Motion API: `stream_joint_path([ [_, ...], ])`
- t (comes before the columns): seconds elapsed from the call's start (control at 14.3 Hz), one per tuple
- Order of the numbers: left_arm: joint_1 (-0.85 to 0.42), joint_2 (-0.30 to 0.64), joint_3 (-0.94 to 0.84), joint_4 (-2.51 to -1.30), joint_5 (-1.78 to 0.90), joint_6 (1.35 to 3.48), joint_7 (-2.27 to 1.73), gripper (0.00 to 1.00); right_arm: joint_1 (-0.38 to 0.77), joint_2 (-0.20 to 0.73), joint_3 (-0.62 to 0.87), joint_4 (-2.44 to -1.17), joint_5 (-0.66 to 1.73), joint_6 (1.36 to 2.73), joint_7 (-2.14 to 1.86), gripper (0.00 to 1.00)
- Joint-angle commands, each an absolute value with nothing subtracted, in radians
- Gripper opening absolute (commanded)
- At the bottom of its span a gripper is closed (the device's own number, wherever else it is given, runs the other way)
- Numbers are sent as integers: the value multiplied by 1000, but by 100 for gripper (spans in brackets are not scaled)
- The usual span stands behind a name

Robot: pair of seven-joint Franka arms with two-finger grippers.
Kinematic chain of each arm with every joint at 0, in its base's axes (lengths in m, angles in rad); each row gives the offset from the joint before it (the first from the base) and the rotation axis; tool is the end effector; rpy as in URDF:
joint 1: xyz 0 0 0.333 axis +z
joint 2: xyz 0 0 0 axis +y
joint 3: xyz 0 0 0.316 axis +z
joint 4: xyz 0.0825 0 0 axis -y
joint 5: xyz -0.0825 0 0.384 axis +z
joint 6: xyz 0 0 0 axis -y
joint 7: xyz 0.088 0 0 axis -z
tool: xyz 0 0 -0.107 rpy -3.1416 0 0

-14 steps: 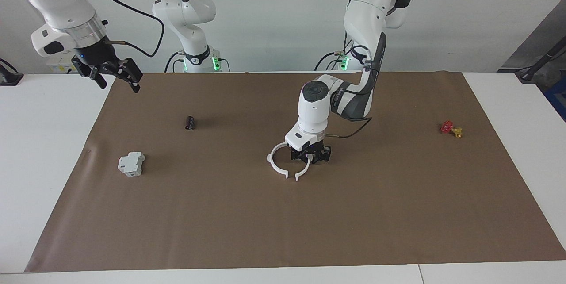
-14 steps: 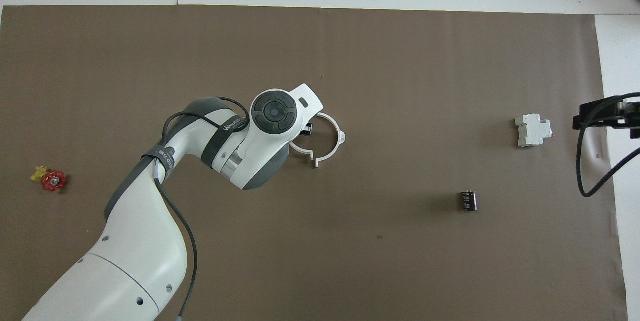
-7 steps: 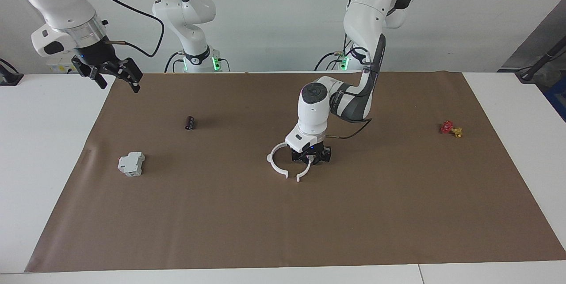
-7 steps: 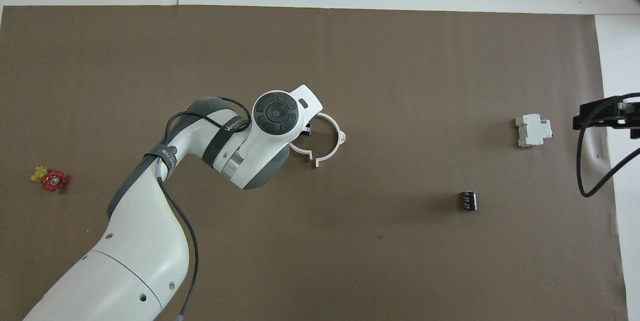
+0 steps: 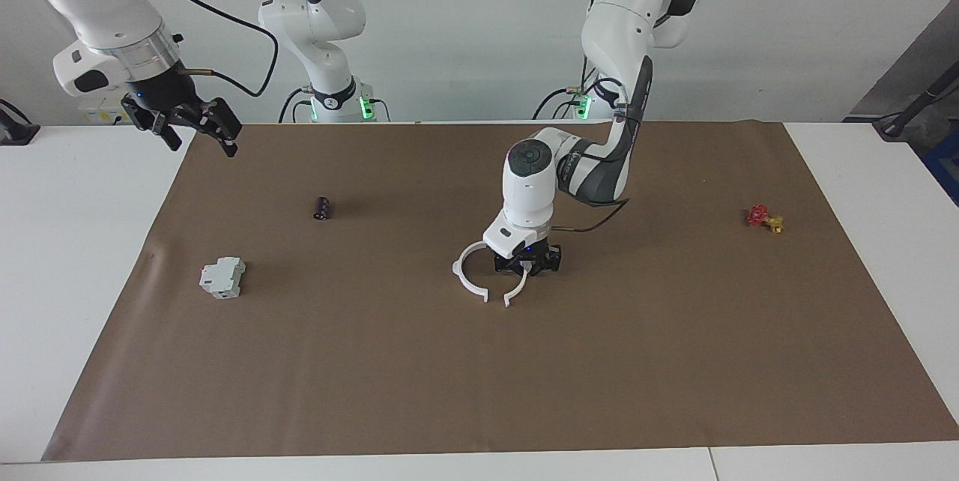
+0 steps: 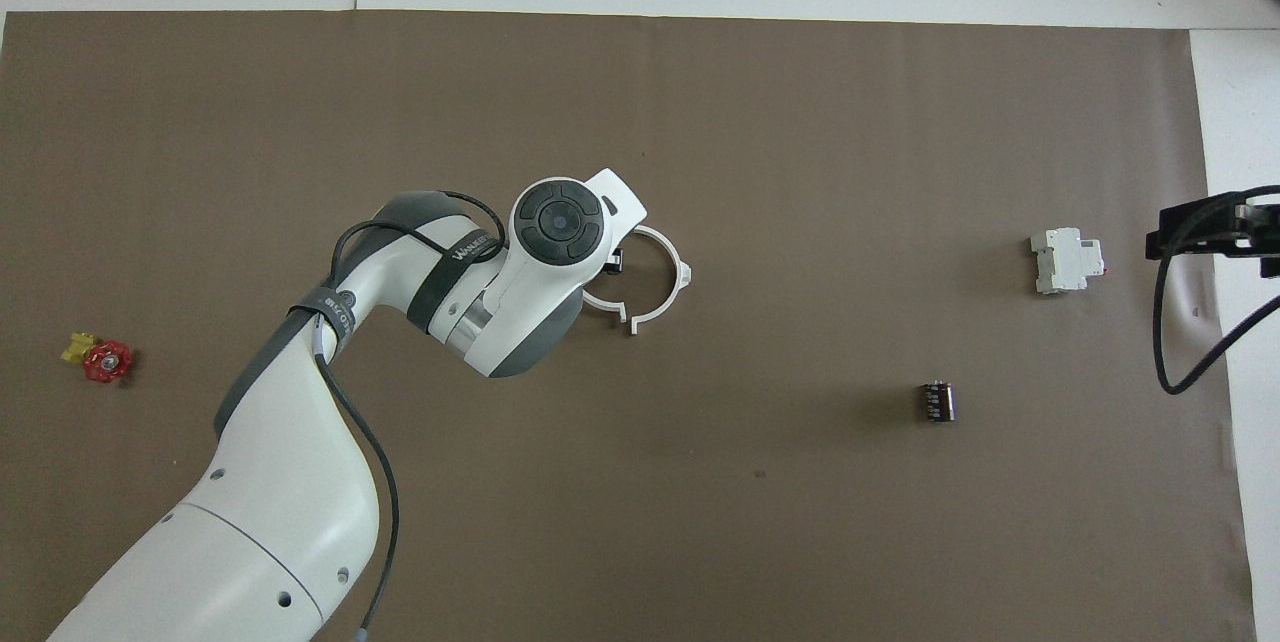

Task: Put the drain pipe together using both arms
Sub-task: 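Press the held half against the placed half to close the ring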

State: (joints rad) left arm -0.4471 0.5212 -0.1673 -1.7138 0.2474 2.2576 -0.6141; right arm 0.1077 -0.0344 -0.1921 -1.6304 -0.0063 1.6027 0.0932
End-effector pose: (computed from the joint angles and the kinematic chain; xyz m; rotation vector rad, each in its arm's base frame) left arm 0.5604 -0.3732 0.2935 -3.0605 0.2011 -0.1403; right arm 0.5443 -0.0485 0.6177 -3.1290 0.2782 -0.0095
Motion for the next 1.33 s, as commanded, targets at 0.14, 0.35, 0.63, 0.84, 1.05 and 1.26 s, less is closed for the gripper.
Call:
stream_joint_path([
  [0.14, -454, 503, -167, -1713, 276, 2217, -643, 0, 106, -55, -192, -1652, 3, 1598, 77, 100],
  [0.35, -425, 503, -167, -1707, 299, 2227, -547, 0, 106, -55, -192, -1652, 3, 1598, 75, 100],
  [0.63, -408, 495, -169, -1704, 279, 2223, -631, 0, 106, -55, -192, -1652, 3, 1598, 75, 100],
  [0.84, -413, 482, -167, -1724, 279, 2192, -698, 0, 106, -55, -192, -1652, 3, 1598, 75, 100],
  [1.05, -407, 422, -167, -1808, 279, 2192, -690, 0, 106, -55, -192, -1652, 3, 1598, 75, 100],
  [1.26, -419, 405, -167, -1835, 279, 2195, -710, 0, 106, -55, -192, -1652, 3, 1598, 75, 100],
])
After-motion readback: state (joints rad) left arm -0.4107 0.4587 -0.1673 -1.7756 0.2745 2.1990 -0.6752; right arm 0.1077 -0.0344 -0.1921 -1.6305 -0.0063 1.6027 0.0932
